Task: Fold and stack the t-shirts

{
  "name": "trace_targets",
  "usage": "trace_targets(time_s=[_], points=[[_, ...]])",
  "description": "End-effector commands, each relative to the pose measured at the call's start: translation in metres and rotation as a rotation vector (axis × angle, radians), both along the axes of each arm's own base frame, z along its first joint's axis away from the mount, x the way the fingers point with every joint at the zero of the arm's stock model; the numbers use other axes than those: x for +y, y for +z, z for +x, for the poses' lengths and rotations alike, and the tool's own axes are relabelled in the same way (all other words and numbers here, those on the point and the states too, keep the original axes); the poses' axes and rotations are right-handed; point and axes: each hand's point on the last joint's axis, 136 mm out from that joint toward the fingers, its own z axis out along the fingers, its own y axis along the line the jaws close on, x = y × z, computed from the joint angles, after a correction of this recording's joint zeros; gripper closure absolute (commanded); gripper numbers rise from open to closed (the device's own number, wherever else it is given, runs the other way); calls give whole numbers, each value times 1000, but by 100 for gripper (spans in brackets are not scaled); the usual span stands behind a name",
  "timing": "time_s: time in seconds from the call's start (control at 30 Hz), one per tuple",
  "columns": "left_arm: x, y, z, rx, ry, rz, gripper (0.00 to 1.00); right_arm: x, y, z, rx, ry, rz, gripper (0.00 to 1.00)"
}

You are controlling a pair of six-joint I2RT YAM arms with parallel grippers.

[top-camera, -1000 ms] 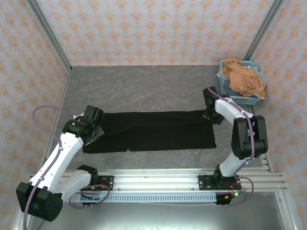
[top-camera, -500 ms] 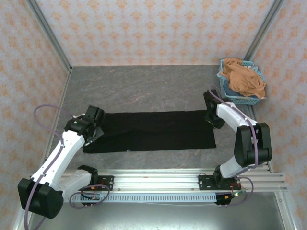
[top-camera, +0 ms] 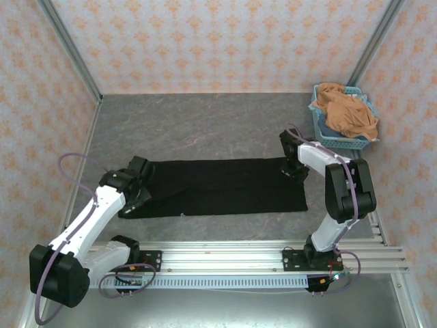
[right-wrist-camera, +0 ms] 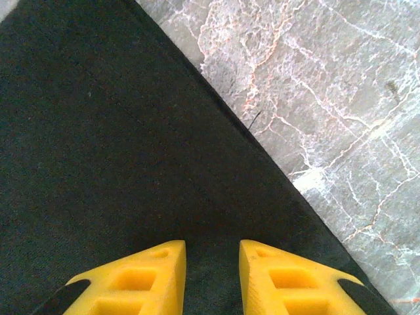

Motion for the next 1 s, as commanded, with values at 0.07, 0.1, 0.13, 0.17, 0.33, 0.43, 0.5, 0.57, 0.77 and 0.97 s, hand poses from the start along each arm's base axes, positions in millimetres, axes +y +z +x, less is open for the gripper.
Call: trace_targets(time_s=[0.07,0.1,0.13,0.17,0.33,0.43,0.5,0.57,0.77,0.97], points=[[1,-4,-11,26,6,22,100,-4,-6,-3,25,-10,-27,73],[1,-6,-12,36,3,22,100,-4,-6,-3,22,-12,-24,73],[0,-8,-11,41,-2,21,100,-3,-4,-3,17,-11,-22,73],[-1,-9,-11,50,0,20,100,-2,-3,-2,10,-8,-22,73],[2,-11,-6,68,19,52,100,-2,5,1,-2,13,-32,73],[7,-6,-1,40,35,83,100,-2,7,0,-5,20,-33,73],[11,-2,4,22,41,112,100,-3,7,-1,-2,23,-35,73],[14,0,9,19,39,140,100,-3,8,-2,-6,25,-34,73],[20,-4,22,73,57,201,100,-4,11,-2,-10,31,-40,73],[30,-21,36,113,129,180,100,-5,10,-4,-5,42,-47,73]])
